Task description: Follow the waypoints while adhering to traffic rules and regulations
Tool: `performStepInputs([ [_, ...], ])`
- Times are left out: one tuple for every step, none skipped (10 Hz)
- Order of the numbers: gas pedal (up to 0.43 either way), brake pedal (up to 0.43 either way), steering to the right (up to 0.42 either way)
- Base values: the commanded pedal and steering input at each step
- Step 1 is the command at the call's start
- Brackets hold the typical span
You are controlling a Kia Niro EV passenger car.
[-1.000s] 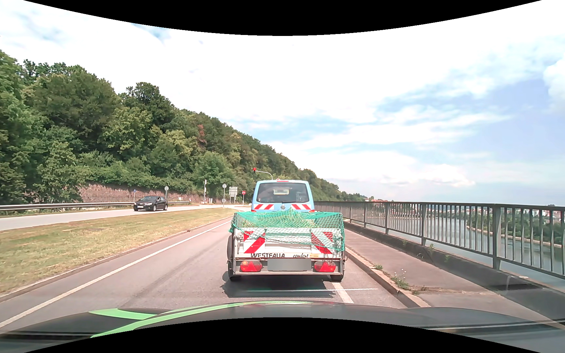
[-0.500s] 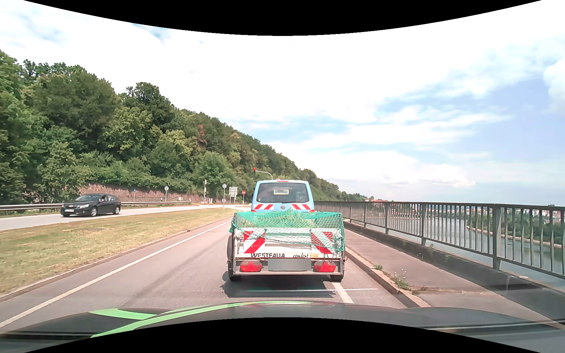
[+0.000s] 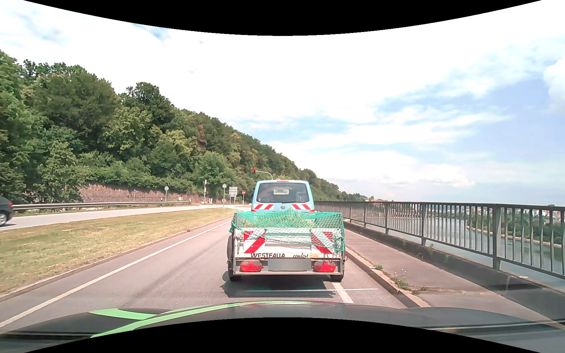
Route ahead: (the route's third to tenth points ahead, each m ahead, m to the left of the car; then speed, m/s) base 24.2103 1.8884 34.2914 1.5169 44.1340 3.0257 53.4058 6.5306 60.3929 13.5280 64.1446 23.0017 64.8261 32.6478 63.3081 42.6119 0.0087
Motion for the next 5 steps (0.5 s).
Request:
performStepInputs([
  [0.000,0.274,-0.003],
  [0.000,0.280,-0.003],
  [0.000,0.280,-0.003],
  [0.000,0.274,-0.003],
  [0.000,0.280,-0.003],
])
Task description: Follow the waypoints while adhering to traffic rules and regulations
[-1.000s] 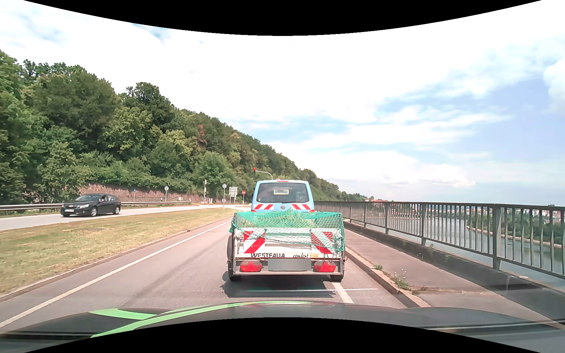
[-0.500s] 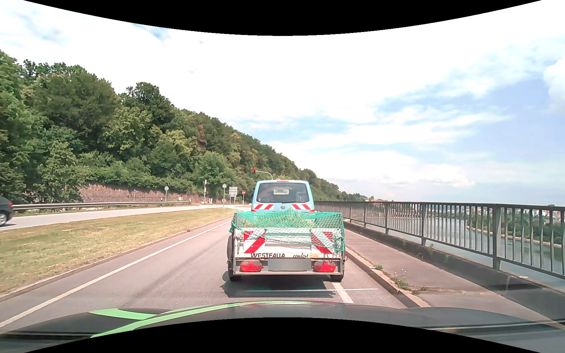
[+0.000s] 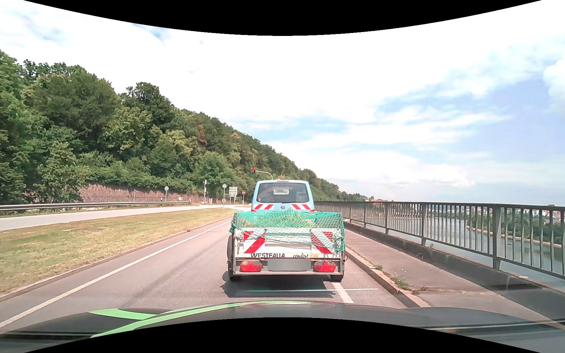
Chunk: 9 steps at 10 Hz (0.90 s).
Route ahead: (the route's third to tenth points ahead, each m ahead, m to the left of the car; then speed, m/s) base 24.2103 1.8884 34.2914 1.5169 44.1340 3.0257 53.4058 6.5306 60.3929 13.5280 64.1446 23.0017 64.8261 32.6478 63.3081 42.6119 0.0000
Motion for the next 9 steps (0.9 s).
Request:
performStepInputs([
  [0.000,0.280,-0.003],
  [0.000,0.274,-0.003],
  [0.000,0.280,-0.003],
  [0.000,0.280,-0.003],
  [0.000,0.280,-0.003],
  [0.000,0.280,-0.003],
  [0.000,0.280,-0.003],
  [0.000,0.280,-0.003],
  [0.000,0.280,-0.003],
])
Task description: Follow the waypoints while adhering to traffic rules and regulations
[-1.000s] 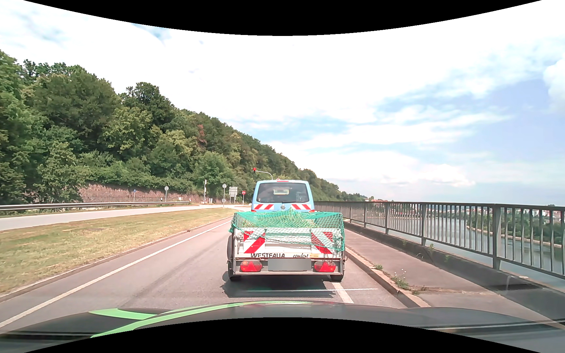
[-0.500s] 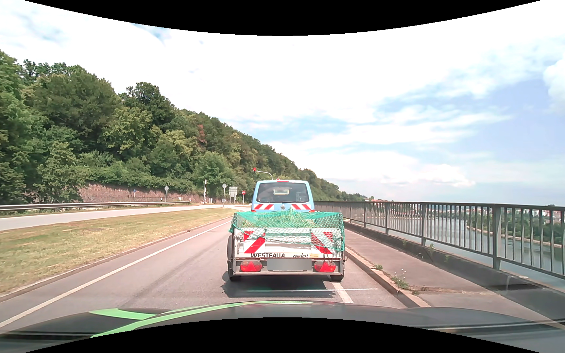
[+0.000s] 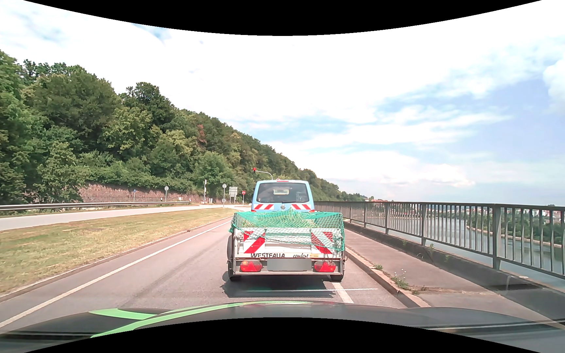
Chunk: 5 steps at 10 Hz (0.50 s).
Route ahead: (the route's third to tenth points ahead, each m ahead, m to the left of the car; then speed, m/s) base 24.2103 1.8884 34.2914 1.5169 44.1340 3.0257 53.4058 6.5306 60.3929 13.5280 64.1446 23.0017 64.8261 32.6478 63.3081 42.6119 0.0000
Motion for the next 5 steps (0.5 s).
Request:
performStepInputs([
  [0.000,0.280,-0.003],
  [0.000,0.280,-0.003],
  [0.000,0.280,-0.003],
  [0.000,0.280,-0.003],
  [0.000,0.280,-0.003],
])
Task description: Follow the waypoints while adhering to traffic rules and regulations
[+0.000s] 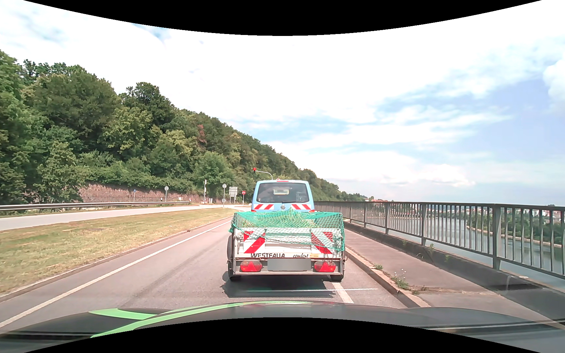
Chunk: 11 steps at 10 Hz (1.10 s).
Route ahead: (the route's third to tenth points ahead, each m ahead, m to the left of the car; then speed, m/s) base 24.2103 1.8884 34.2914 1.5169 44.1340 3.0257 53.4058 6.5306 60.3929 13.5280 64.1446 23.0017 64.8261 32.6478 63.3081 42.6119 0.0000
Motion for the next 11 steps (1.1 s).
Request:
performStepInputs([
  [0.000,0.280,-0.003],
  [0.000,0.280,-0.003],
  [0.000,0.287,-0.003],
  [0.000,0.287,-0.003],
  [0.000,0.287,-0.003],
  [0.000,0.287,-0.003],
  [0.000,0.287,-0.003],
  [0.000,0.287,-0.003],
  [0.000,0.287,-0.003],
  [0.000,0.287,-0.003],
  [0.000,0.287,-0.003],
])
